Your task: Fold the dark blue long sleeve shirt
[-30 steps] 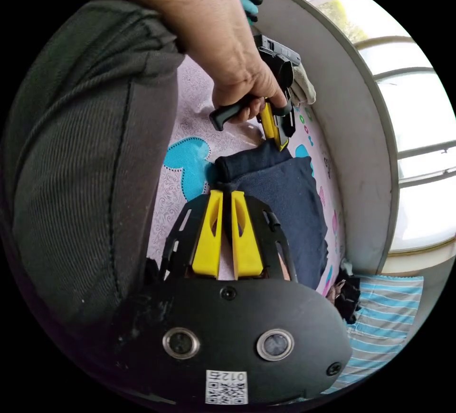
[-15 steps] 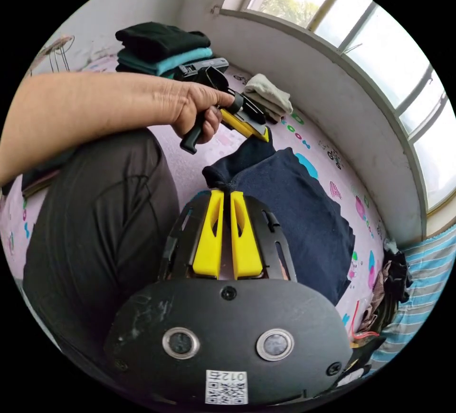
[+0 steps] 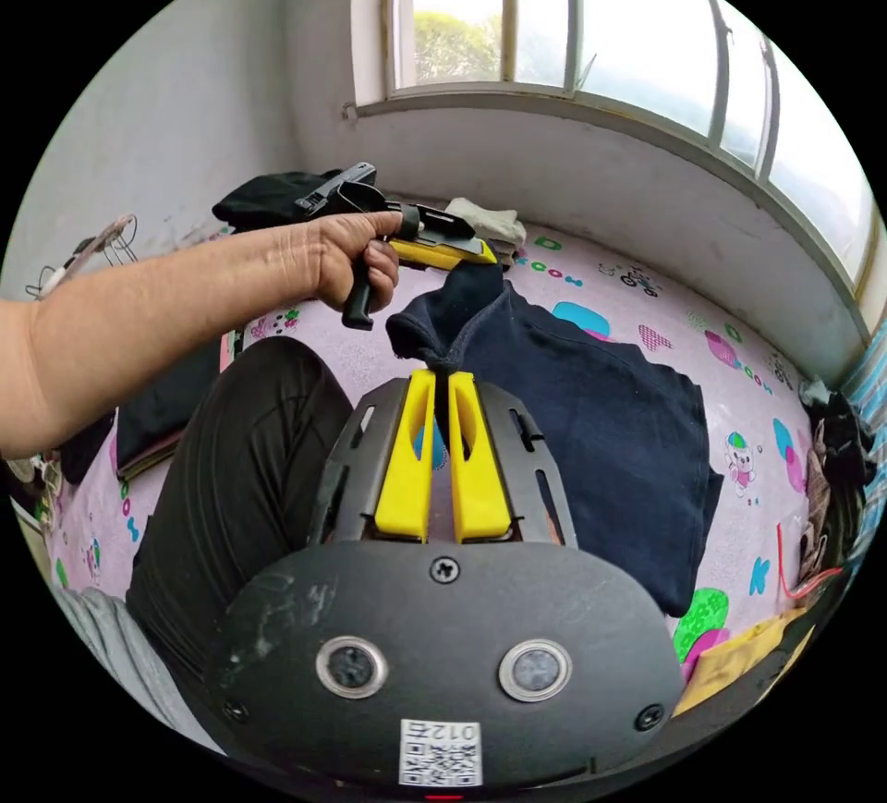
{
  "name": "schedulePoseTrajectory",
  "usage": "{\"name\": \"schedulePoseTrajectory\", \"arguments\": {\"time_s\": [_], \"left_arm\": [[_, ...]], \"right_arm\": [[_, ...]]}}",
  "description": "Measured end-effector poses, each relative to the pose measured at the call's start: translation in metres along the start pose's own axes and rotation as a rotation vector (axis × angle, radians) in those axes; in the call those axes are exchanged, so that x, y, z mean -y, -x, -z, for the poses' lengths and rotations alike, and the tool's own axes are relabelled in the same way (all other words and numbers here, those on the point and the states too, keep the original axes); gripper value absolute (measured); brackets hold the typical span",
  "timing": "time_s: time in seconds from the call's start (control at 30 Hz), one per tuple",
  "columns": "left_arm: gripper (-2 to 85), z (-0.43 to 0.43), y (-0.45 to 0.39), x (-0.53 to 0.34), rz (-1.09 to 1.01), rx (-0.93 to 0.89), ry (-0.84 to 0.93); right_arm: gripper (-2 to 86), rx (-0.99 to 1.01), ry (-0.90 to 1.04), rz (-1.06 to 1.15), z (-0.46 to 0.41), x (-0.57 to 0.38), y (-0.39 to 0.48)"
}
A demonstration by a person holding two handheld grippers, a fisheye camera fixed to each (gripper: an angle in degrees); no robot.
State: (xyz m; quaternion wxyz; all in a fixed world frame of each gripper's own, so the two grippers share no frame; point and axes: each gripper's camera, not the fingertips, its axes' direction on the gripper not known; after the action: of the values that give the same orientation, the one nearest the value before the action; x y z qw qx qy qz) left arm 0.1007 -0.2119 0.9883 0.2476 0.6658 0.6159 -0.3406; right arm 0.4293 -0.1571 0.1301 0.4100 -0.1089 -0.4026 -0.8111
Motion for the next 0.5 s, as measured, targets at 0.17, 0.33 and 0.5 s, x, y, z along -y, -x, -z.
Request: {"name": "schedulePoseTrajectory", "arguments": {"time_s": [0.17, 0.33, 0.5], "left_arm": [[1.6, -0.078, -0.080, -0.004, -0.096, -0.001, 0.031], [1.6, -0.231, -0.187, -0.022, -0.241, 0.028, 0.156], [1.9, -0.410, -0.233, -0.069, -0.328, 0.153, 0.347]], "right_arm": [[-0.5, 0.045, -0.100, -0.175, 0.028, -0.059, -0.102], [-0.5, 0.151, -0.198, -0.474, 0.053, -0.154, -0.232], [-0.1, 0.342, -0.236, -0.916, 0.019, -0.307, -0.367]]}}
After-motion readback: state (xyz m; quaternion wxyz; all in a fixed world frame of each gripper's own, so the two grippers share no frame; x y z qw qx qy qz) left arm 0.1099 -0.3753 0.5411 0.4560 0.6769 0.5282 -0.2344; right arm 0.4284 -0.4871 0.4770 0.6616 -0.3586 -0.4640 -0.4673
